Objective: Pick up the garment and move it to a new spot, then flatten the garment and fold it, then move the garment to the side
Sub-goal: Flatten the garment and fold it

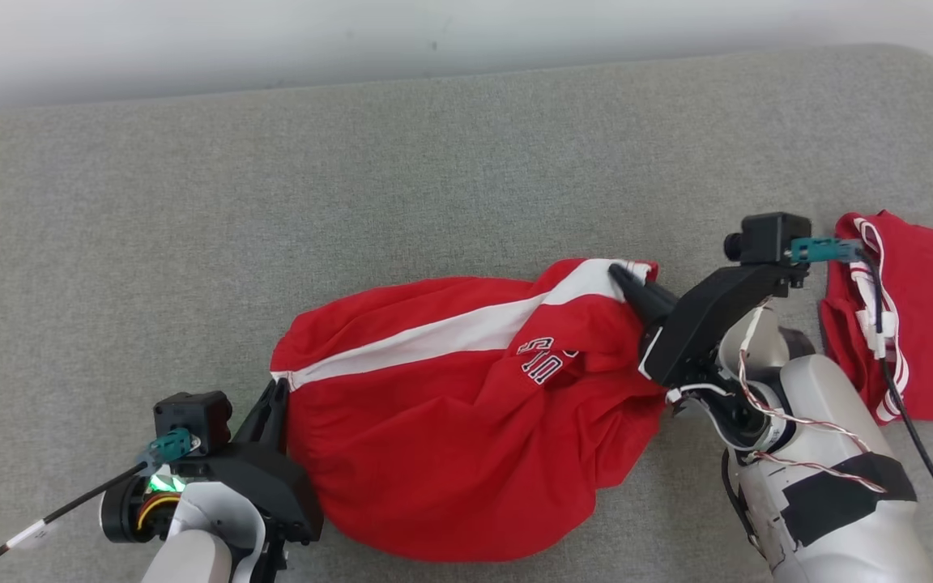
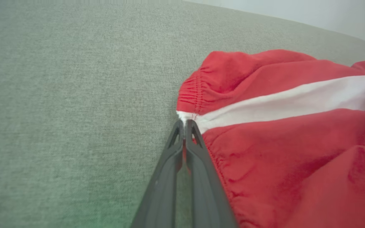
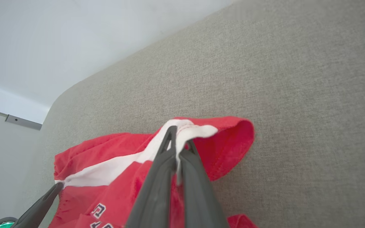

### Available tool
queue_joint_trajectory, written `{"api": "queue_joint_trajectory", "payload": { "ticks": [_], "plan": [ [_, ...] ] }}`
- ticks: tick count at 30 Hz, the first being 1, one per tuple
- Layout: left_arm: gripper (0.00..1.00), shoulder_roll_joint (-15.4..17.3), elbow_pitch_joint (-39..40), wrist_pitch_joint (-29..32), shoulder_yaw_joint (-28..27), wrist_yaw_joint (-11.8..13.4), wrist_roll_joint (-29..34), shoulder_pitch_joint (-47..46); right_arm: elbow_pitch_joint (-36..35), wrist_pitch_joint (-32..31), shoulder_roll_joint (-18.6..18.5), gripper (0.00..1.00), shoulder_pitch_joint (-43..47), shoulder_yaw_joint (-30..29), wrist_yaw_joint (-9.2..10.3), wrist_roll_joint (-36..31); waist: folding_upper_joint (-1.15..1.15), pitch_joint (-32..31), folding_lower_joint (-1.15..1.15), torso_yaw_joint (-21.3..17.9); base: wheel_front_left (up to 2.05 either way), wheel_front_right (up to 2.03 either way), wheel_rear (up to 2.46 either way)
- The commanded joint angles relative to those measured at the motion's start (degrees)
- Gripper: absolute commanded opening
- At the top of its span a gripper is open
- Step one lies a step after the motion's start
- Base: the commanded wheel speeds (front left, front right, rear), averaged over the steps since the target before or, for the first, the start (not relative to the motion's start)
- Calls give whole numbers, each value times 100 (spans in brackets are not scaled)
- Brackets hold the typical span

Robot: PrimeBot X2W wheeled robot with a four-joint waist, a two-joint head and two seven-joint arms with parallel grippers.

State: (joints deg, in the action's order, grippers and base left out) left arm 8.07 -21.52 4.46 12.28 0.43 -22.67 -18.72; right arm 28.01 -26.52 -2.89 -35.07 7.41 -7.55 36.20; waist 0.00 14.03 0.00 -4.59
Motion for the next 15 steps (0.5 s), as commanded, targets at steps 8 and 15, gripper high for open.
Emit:
{"api": "queue_joint_trajectory", "payload": {
  "ticks": [8, 15],
  "plan": [
    [0, -72, 106, -166, -208, -237, -424, -419, -287, 391, 0, 0, -240, -211, 15, -216, 0, -106, 0, 27, 0, 0, 0],
    [0, -131, 266, 275, -500, -561, -1273, -1343, -583, 318, 3, 0, -884, -238, 15, -535, 0, -33, 0, -2, 0, 0, 0]
  ]
}}
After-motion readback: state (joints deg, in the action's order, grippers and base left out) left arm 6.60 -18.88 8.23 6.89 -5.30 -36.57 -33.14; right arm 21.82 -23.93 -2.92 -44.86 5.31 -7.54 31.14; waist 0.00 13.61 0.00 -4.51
